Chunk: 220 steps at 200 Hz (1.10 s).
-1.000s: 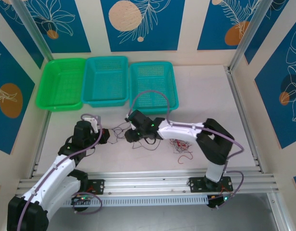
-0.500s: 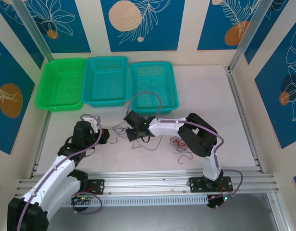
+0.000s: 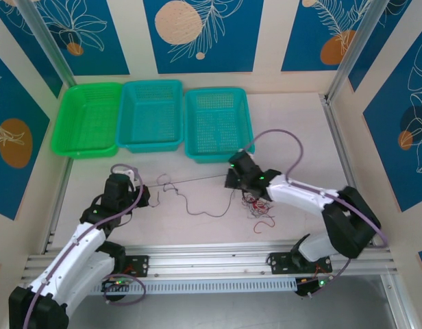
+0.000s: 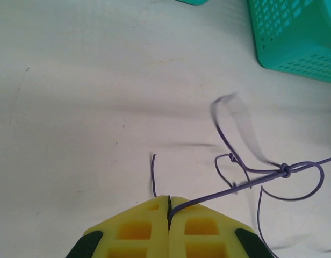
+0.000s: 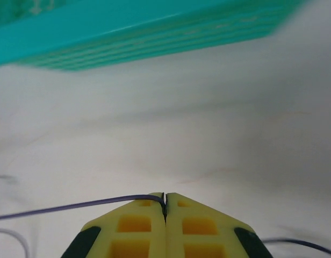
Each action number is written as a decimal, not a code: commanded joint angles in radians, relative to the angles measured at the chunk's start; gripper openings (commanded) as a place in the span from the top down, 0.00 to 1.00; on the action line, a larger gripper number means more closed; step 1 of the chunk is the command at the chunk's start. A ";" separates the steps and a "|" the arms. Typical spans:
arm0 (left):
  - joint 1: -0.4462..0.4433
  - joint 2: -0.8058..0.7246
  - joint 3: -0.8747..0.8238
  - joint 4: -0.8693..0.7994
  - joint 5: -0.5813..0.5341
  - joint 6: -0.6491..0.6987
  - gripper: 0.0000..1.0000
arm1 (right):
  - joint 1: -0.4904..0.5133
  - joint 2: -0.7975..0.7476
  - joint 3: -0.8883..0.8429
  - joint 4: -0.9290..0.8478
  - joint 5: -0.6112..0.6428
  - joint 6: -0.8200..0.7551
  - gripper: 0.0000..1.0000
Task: Untangle the cables
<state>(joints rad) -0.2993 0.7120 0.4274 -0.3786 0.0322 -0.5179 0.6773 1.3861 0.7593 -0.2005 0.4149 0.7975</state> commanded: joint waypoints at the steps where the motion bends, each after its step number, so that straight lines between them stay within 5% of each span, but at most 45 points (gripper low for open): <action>1: 0.017 -0.001 0.028 -0.039 -0.135 -0.019 1.00 | -0.107 -0.134 -0.075 -0.152 0.152 0.098 1.00; 32: 0.019 0.019 0.042 -0.039 -0.141 -0.016 1.00 | -0.246 -0.329 -0.113 -0.244 0.165 0.127 1.00; 63: 0.019 0.035 0.054 -0.036 -0.143 -0.009 1.00 | -0.505 -0.507 -0.137 -0.294 0.075 0.080 1.00; 92: 0.019 0.046 0.057 -0.031 -0.140 -0.015 1.00 | -0.757 -0.561 -0.148 -0.296 -0.068 0.037 1.00; 134: 0.019 0.046 0.057 -0.030 -0.127 -0.009 1.00 | -0.957 -0.585 -0.145 -0.276 -0.203 0.034 1.00; 155: 0.019 0.063 0.043 0.090 0.074 0.020 1.00 | -0.843 -0.578 -0.148 -0.208 -0.321 -0.013 1.00; 180: 0.015 0.113 0.068 0.239 0.394 -0.013 1.00 | -0.424 -0.542 -0.131 -0.190 -0.250 -0.045 1.00; 208: 0.010 0.154 0.238 0.065 0.434 0.064 1.00 | -0.164 -0.498 -0.080 -0.262 -0.219 -0.056 0.61; 220: 0.007 0.164 0.298 -0.001 0.444 0.095 1.00 | -0.078 -0.506 -0.055 -0.277 -0.186 -0.077 0.57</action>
<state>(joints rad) -0.2943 0.8722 0.5835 -0.2726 0.4038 -0.4965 0.4721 0.8890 0.6334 -0.4335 0.0956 0.7609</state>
